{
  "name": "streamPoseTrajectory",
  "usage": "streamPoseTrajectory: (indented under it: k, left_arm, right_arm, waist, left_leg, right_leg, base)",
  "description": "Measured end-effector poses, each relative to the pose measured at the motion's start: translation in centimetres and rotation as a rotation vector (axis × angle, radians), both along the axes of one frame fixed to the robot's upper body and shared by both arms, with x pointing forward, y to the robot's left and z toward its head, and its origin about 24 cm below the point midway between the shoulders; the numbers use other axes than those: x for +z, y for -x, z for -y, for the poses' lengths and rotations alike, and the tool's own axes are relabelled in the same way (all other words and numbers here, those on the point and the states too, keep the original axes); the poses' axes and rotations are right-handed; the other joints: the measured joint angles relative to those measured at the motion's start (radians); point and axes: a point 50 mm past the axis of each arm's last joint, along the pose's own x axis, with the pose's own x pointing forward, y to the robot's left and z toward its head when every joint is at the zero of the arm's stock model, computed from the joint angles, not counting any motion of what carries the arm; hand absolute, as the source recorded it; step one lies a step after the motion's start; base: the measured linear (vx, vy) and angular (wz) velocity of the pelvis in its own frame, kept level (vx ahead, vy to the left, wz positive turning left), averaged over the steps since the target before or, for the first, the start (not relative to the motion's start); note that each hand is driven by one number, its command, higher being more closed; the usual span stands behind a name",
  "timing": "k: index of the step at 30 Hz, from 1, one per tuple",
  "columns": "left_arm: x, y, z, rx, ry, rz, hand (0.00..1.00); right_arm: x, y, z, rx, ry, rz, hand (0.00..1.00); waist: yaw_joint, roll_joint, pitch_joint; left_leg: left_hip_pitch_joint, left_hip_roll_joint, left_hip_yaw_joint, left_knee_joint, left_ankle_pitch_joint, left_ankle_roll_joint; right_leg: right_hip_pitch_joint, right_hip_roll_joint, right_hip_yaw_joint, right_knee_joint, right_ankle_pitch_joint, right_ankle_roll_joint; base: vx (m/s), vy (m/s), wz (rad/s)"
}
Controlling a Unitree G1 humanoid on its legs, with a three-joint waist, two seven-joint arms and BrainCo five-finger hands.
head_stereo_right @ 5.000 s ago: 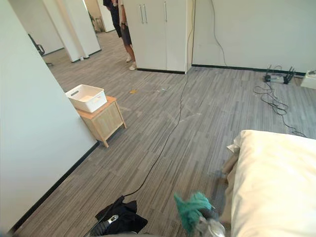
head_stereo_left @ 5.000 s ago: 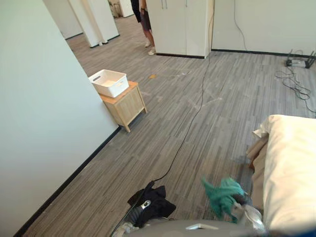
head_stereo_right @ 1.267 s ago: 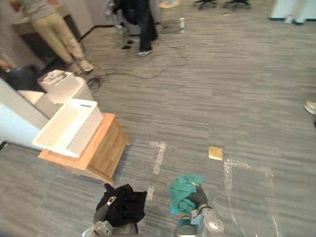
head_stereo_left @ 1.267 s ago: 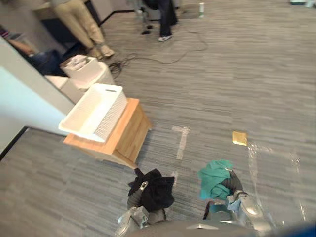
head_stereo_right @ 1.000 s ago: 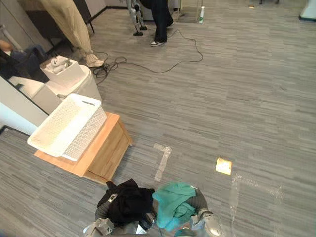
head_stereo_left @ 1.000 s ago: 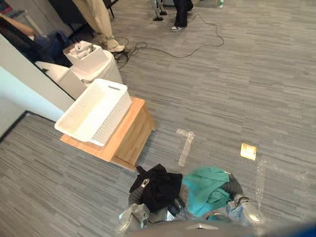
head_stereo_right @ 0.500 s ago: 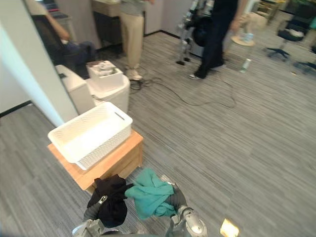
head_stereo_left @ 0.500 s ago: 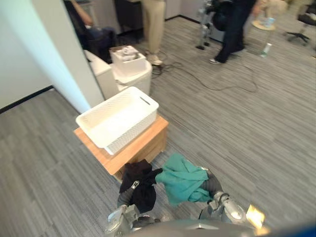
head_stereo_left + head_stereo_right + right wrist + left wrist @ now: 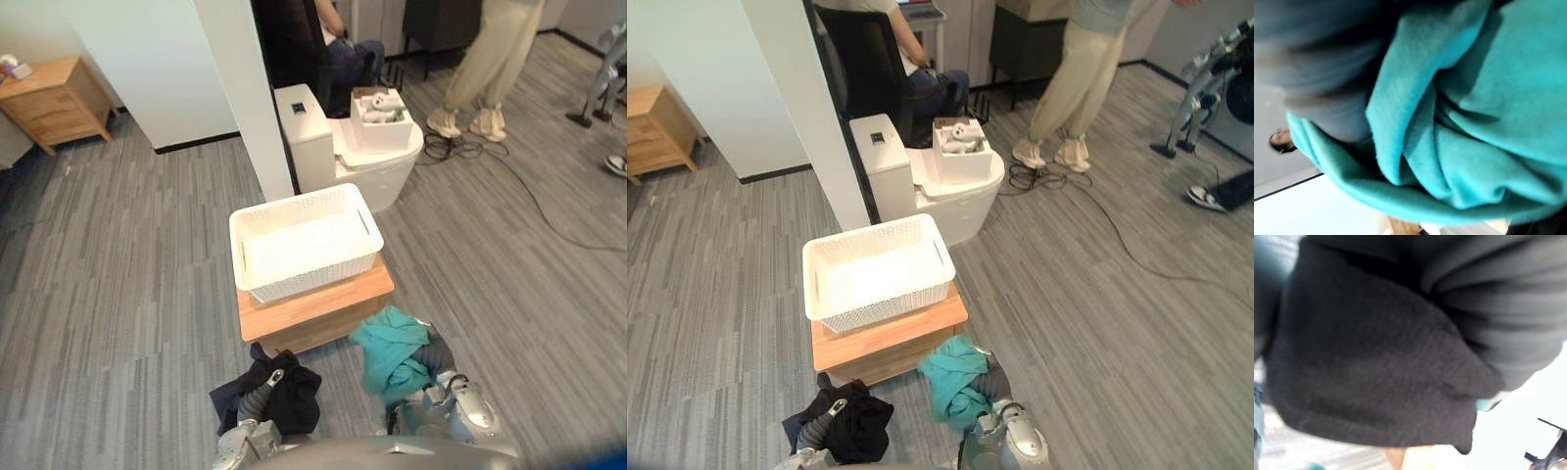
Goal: Tidy the bed and pick cloth on bed and put in laundry
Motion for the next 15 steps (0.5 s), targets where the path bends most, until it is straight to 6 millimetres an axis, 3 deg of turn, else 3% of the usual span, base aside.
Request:
streamPoseTrajectory:
  k: [1,2,3,4,5,7,8,9,12,15]
  left_arm:
    - [0.3,0.0,0.2,-0.001,0.006,0.025,1.0]
    - [0.3,0.2,0.2,-0.007,0.007,0.028,1.0]
    - [0.4,0.0,0.3,-0.031,0.012,0.039,1.0]
    - [0.4,-0.1,0.4,-0.042,0.017,0.043,1.0]
    - [0.4,-0.2,0.6,-0.057,0.025,0.05,1.0]
    - [0.4,-0.3,1.1,-0.093,0.039,0.054,1.0]
    - [0.3,-0.2,1.6,-0.124,0.047,0.047,1.0]
    - [0.3,-0.5,2.0,-0.142,0.054,0.046,1.0]
    - [0.5,-1.1,1.6,-0.165,0.035,0.063,1.0]
    - [0.3,-0.9,1.7,-0.181,0.045,0.034,1.0]
  right_arm:
    - [0.5,0.0,-0.2,0.01,-0.006,0.019,1.0]
    - [0.6,0.0,-0.3,0.016,-0.003,0.023,1.0]
    - [0.5,-0.2,-0.3,0.021,0.011,0.02,1.0]
    - [0.4,-0.2,-0.3,0.021,0.013,0.013,1.0]
    - [-0.1,-0.3,-0.3,0.023,0.02,-0.009,1.0]
    - [-0.5,0.0,0.2,0.013,0.033,-0.035,1.0]
    - [-0.8,0.1,0.9,0.008,0.054,-0.053,1.0]
    - [-0.9,0.1,0.9,0.008,0.055,-0.064,1.0]
    - [-0.9,0.0,0.7,0.007,0.05,-0.07,1.0]
    - [-0.9,-0.1,0.8,-0.003,0.056,-0.071,1.0]
  waist:
    - [0.001,0.01,0.005]
    - [0.001,0.017,0.003]
    - [-0.002,0.031,0.001]
    - [-0.002,0.033,0.002]
    - [-0.002,0.03,0.001]
    - [-0.005,0.033,0.0]
    - [-0.005,0.055,-0.012]
    - [-0.008,0.032,-0.022]
    - [-0.001,-0.006,-0.031]
    - [-0.006,0.003,-0.039]
  left_leg:
    - [-0.086,0.069,0.039,0.182,0.087,-0.008]
    - [-0.111,0.096,0.059,0.243,0.09,-0.009]
    - [-0.154,0.121,0.113,0.297,0.056,0.011]
    - [-0.158,0.118,0.14,0.274,0.038,0.018]
    - [-0.16,0.093,0.203,0.17,-0.006,0.013]
    - [-0.133,0.03,0.287,-0.115,0.005,0.011]
    - [-0.088,0.002,0.346,-0.29,0.026,0.046]
    - [-0.044,-0.051,0.352,-0.403,0.032,0.058]
    - [-0.032,-0.107,0.356,-0.513,0.055,0.077]
    - [0.033,-0.147,0.363,-0.592,0.071,0.079]
  right_leg:
    - [0.057,0.02,-0.016,-0.049,0.001,-0.008]
    - [0.077,0.023,-0.023,-0.064,0.003,-0.015]
    - [0.112,0.018,-0.023,-0.085,0.002,-0.022]
    - [0.122,0.01,-0.017,-0.094,0.001,-0.021]
    - [0.135,-0.01,-0.01,-0.109,-0.002,-0.015]
    - [0.148,-0.037,-0.011,-0.104,-0.007,0.012]
    - [0.149,-0.036,-0.015,-0.094,-0.009,0.048]
    - [0.143,-0.054,-0.022,-0.107,-0.01,0.06]
    - [0.145,-0.076,-0.029,-0.159,0.0,0.076]
    - [0.159,-0.1,-0.046,-0.12,-0.019,0.077]
  base:
    - [0.17,-0.091,0.16]
    - [0.27,-0.069,0.04]
    - [0.23,-0.017,-0.07]
    - [0.27,0.026,-0.17]
    - [0.22,0.089,-0.16]
    - [0.26,0.131,-0.01]
    - [0.3,0.151,0.31]
    - [0.27,0.151,0.33]
    - [0.25,0.108,0.16]
    - [0.17,0.04,-0.01]
